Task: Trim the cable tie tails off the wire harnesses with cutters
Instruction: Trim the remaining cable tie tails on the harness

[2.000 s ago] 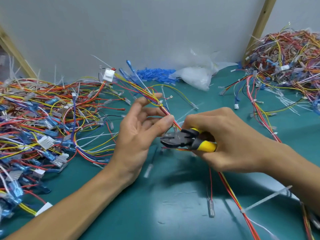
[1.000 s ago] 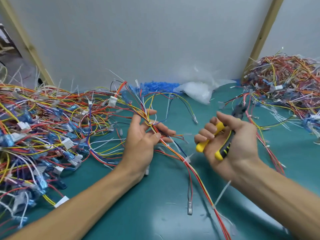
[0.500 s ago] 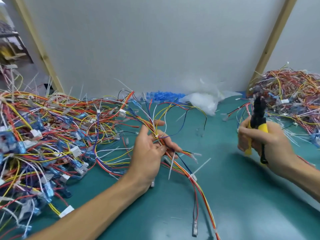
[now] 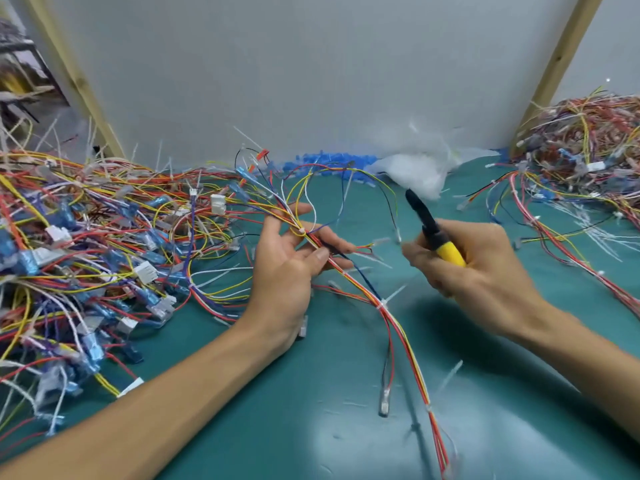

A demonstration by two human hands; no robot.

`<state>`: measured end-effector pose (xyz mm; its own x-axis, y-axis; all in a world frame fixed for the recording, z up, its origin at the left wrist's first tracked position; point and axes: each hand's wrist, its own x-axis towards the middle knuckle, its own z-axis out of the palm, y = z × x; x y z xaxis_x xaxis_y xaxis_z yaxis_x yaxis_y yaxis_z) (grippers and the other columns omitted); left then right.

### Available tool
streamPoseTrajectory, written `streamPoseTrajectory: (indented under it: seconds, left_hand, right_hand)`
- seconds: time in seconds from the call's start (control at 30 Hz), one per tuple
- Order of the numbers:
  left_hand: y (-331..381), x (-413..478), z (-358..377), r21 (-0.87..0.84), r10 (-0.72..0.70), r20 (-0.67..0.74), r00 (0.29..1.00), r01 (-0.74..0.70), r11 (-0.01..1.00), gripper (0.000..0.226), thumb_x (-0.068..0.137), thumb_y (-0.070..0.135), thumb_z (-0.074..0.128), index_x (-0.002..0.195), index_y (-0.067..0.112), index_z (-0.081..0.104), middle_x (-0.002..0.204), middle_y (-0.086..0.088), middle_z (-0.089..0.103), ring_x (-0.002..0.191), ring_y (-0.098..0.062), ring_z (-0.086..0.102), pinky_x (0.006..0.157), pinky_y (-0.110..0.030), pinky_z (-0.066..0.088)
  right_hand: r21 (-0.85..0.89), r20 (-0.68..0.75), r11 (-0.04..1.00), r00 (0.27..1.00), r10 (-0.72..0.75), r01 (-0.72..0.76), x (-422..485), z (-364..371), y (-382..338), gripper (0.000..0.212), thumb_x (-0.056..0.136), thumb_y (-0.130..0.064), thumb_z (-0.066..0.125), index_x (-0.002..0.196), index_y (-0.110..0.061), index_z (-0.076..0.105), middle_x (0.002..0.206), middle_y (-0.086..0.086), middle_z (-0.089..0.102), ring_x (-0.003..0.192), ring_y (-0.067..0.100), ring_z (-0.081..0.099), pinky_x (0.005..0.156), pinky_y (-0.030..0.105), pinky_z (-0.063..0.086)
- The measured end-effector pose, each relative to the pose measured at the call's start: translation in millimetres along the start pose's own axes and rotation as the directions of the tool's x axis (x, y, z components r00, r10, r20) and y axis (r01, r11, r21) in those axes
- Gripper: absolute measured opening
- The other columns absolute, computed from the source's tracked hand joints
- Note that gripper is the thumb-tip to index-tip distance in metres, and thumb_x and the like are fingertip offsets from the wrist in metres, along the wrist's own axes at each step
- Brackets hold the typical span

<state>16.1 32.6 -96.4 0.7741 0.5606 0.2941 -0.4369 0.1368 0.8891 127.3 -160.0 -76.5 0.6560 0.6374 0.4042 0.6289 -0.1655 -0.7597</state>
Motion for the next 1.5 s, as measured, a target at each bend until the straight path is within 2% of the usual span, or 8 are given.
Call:
streamPoseTrajectory:
  seconds: [0.13, 0.3, 0.37, 0.57, 0.83, 1.17, 1.37, 1.5]
  left_hand:
    - [-0.8, -0.3, -2.4, -0.049, -0.009, 0.012, 1.0, 0.009, 0.999, 0.053, 0.091, -0.03, 0.04, 0.132, 0.004, 0.043, 0.081, -0.005, 0.068, 0.085, -0.029, 0.075, 0.071, -0.033, 0.062]
    - [1.2, -2.6, 2.1, -0.093, -0.018, 0.128, 0.992, 0.03, 0.995, 0.046, 0.093, -0.017, 0.054, 0.132, 0.006, 0.043, 0.086, -0.002, 0.069, 0.087, -0.024, 0.075, 0.071, -0.032, 0.061]
    - [2.0, -4.5, 5.4, -0.082, -0.012, 0.171, 0.985, 0.026, 0.996, 0.049, 0.088, -0.006, 0.063, 0.131, 0.009, 0.043, 0.086, 0.003, 0.07, 0.085, -0.017, 0.074, 0.071, -0.03, 0.062]
    - [2.5, -8.3, 8.8, 0.067, -0.04, 0.162, 0.986, 0.029, 0.997, 0.06, 0.079, 0.008, 0.081, 0.129, 0.014, 0.048, 0.085, -0.003, 0.068, 0.089, -0.028, 0.068, 0.075, -0.029, 0.058]
    - [1.5, -9.4, 7.2, 0.152, -0.029, 0.147, 0.989, 0.006, 0.988, 0.053, 0.089, -0.003, 0.071, 0.134, 0.007, 0.044, 0.09, -0.004, 0.077, 0.092, -0.023, 0.073, 0.076, -0.027, 0.057]
    - [-0.4, -7.7, 6.9, 0.151, -0.104, 0.192, 0.976, 0.075, 0.986, 0.047, 0.095, -0.018, 0.054, 0.127, 0.016, 0.047, 0.074, 0.001, 0.071, 0.077, -0.013, 0.067, 0.079, -0.019, 0.053]
    - [2.7, -12.8, 11.0, 0.193, -0.081, 0.162, 0.983, 0.049, 0.98, 0.059, 0.083, 0.008, 0.082, 0.129, 0.008, 0.046, 0.076, -0.006, 0.055, 0.071, -0.016, 0.059, 0.071, -0.021, 0.051]
    - [-1.5, -11.7, 10.6, 0.323, -0.09, 0.154, 0.984, 0.036, 0.946, 0.06, 0.083, -0.004, 0.079, 0.129, 0.014, 0.045, 0.078, 0.0, 0.061, 0.073, -0.017, 0.062, 0.074, -0.031, 0.055]
  right_hand:
    - [-0.125, 0.043, 0.989, 0.996, -0.077, 0.081, 0.1, -2.5, 3.9, 0.037, 0.096, -0.028, 0.077, 0.076, -0.004, 0.058, 0.065, 0.015, 0.047, 0.063, 0.031, 0.038, 0.056, 0.042, 0.034]
    - [-0.152, 0.04, 0.961, 0.973, -0.226, 0.23, -0.9, 7.2, 0.9, 0.022, 0.092, -0.022, 0.078, 0.081, -0.018, 0.06, 0.062, -0.007, 0.041, 0.059, 0.01, 0.032, 0.053, 0.018, 0.029]
    - [-0.132, 0.039, 0.954, 0.963, -0.267, 0.27, -2.7, 12.5, 2.3, 0.028, 0.091, -0.016, 0.081, 0.079, -0.02, 0.056, 0.064, -0.009, 0.043, 0.06, 0.013, 0.034, 0.053, 0.023, 0.033]
    - [-0.109, -0.077, 0.971, 0.972, -0.22, 0.212, -2.9, 12.0, 5.9, 0.031, 0.093, -0.025, 0.073, 0.077, -0.002, 0.061, 0.064, 0.014, 0.048, 0.061, 0.03, 0.039, 0.053, 0.043, 0.037]
    - [0.06, -0.136, 0.995, 0.988, -0.075, 0.084, 0.2, 10.7, 6.2, 0.02, 0.092, -0.031, 0.072, 0.08, -0.016, 0.067, 0.067, 0.016, 0.06, 0.061, 0.039, 0.051, 0.054, 0.05, 0.044]
    - [0.048, -0.145, 0.998, 0.989, -0.04, 0.047, 0.9, 14.6, 6.6, 0.02, 0.09, -0.031, 0.072, 0.079, -0.016, 0.067, 0.068, 0.015, 0.061, 0.064, 0.037, 0.052, 0.056, 0.043, 0.044]
    - [0.023, -0.122, 0.994, 0.987, -0.1, 0.104, -4.1, 15.5, 1.8, 0.023, 0.092, -0.028, 0.073, 0.079, -0.01, 0.066, 0.064, 0.006, 0.056, 0.06, 0.029, 0.044, 0.053, 0.033, 0.036]
    - [0.013, -0.101, 0.993, 0.989, -0.111, 0.113, -6.0, 17.2, 0.5, 0.026, 0.091, -0.028, 0.073, 0.078, -0.007, 0.065, 0.064, 0.0, 0.053, 0.061, 0.027, 0.041, 0.053, 0.032, 0.034]
